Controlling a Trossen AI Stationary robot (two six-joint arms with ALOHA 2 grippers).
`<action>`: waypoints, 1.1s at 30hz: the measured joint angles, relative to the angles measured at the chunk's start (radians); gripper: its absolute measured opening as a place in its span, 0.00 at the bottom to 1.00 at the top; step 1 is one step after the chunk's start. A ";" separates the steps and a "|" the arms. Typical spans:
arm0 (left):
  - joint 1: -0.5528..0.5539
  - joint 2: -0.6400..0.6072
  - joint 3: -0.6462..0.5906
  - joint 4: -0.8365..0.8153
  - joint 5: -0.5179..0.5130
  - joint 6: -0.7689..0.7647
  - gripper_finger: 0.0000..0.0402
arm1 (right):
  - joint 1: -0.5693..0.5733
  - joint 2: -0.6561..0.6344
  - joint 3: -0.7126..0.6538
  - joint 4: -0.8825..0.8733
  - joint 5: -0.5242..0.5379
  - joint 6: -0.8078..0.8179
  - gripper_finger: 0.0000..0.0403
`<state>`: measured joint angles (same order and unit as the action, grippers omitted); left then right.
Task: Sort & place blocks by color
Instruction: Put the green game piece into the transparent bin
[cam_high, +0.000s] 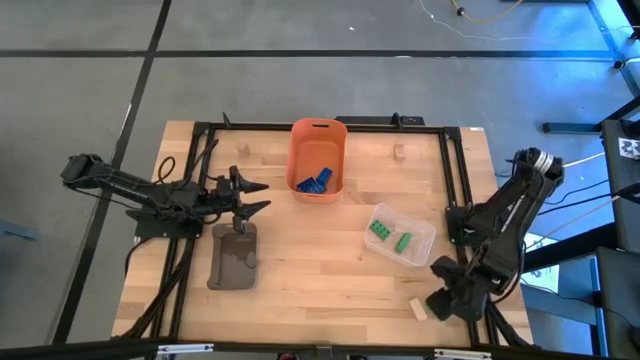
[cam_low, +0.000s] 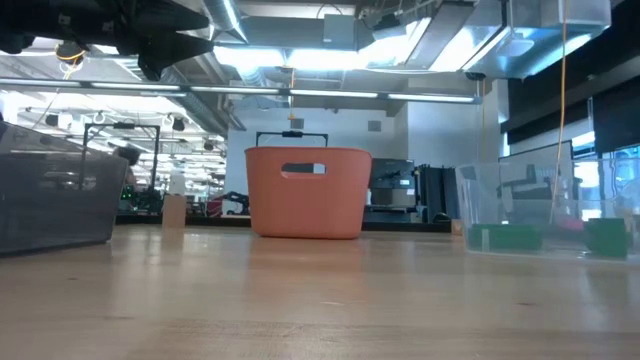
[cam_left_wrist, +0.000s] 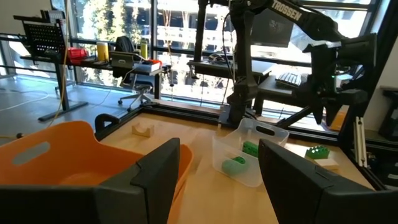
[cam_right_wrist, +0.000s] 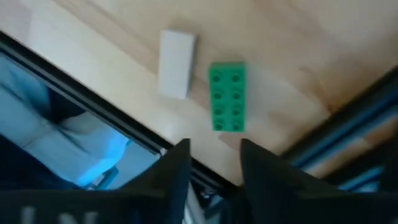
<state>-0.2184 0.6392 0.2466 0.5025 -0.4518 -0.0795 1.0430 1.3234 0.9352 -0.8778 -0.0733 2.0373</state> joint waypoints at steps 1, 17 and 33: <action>0.000 0.000 0.000 0.000 0.001 -0.001 0.52 | 0.002 0.015 0.000 0.021 0.003 0.002 0.38; 0.000 0.002 0.000 0.007 0.001 -0.042 0.52 | 0.002 0.250 0.000 0.174 -0.086 -0.108 0.60; 0.000 0.002 0.000 0.007 0.001 -0.042 0.52 | 0.002 0.331 0.000 0.123 -0.086 -0.162 0.60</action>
<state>-0.2184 0.6414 0.2466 0.5091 -0.4511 -0.1215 1.0451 1.6548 0.9348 -0.7551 -0.1596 1.8755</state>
